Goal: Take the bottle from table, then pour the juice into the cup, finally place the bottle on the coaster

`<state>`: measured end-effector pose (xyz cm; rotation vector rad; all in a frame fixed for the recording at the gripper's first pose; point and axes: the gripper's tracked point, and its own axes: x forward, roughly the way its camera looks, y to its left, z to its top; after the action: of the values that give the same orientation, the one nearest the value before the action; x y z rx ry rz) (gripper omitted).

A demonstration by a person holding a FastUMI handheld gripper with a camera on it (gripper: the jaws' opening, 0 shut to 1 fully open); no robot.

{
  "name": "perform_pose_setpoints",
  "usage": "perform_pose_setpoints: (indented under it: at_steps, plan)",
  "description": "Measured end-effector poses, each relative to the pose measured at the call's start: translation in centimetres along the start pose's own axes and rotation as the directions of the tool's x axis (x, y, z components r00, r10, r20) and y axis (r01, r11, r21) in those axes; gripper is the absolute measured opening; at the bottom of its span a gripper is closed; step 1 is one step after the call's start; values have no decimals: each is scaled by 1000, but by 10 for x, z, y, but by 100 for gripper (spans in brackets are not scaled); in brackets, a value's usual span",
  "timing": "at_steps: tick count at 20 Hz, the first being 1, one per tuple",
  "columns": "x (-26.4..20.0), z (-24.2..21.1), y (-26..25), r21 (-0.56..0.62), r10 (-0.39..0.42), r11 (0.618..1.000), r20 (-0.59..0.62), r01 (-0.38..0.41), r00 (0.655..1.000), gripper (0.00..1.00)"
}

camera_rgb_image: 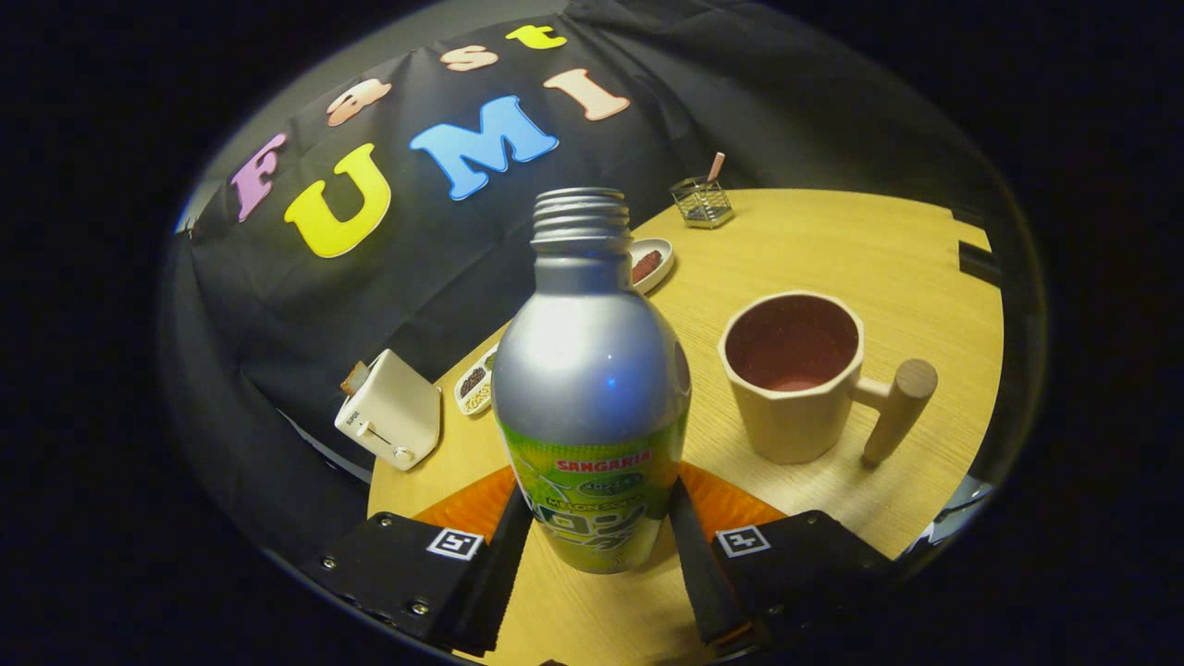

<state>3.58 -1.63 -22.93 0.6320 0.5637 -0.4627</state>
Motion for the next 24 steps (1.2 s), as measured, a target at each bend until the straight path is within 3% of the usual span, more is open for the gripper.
perform_pose_setpoints:
  at_steps: [7, 14, 24]
  plan:
    - [25, 24, 20, -165, -19, 986, 117, 38, 993, 77]
    - [66, 35, 44, -355, -10, 933, 147, 62, 989, 77]
    - [122, 57, 45, -426, -11, 901, 179, 88, 984, 77]
